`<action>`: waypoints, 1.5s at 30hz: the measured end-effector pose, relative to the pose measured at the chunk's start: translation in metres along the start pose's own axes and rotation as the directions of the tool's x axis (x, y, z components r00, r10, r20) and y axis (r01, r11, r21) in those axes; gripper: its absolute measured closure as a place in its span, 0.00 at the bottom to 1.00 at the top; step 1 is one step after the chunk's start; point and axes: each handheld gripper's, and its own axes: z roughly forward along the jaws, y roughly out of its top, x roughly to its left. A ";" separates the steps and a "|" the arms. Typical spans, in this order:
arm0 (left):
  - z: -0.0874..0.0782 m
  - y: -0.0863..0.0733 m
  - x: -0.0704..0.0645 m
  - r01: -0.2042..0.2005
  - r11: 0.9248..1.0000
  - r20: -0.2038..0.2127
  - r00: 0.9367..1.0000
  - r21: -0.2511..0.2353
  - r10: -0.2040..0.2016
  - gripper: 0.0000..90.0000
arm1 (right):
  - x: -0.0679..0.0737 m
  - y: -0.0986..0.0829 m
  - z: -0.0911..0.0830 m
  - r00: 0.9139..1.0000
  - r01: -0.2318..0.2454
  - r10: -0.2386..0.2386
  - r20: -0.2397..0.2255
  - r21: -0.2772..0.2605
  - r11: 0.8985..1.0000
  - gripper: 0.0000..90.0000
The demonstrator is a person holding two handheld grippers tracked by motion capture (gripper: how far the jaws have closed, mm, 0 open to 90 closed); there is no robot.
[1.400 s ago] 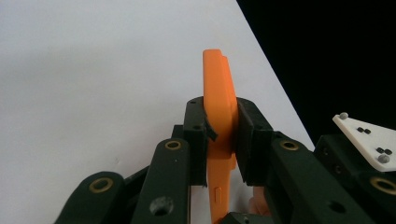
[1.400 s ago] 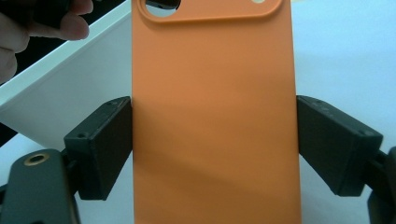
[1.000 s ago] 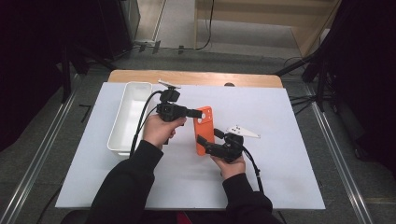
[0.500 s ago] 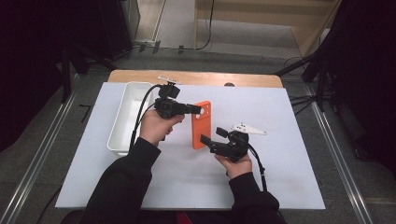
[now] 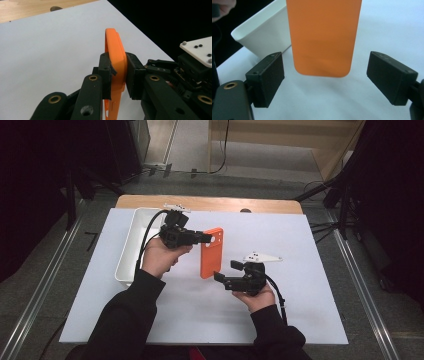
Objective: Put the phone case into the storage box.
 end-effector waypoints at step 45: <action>-0.029 -0.036 -0.011 -0.214 0.975 0.144 0.968 0.059 0.203 0.85 | -0.016 0.029 -0.035 0.940 0.247 -0.206 -0.272 0.128 0.961 0.31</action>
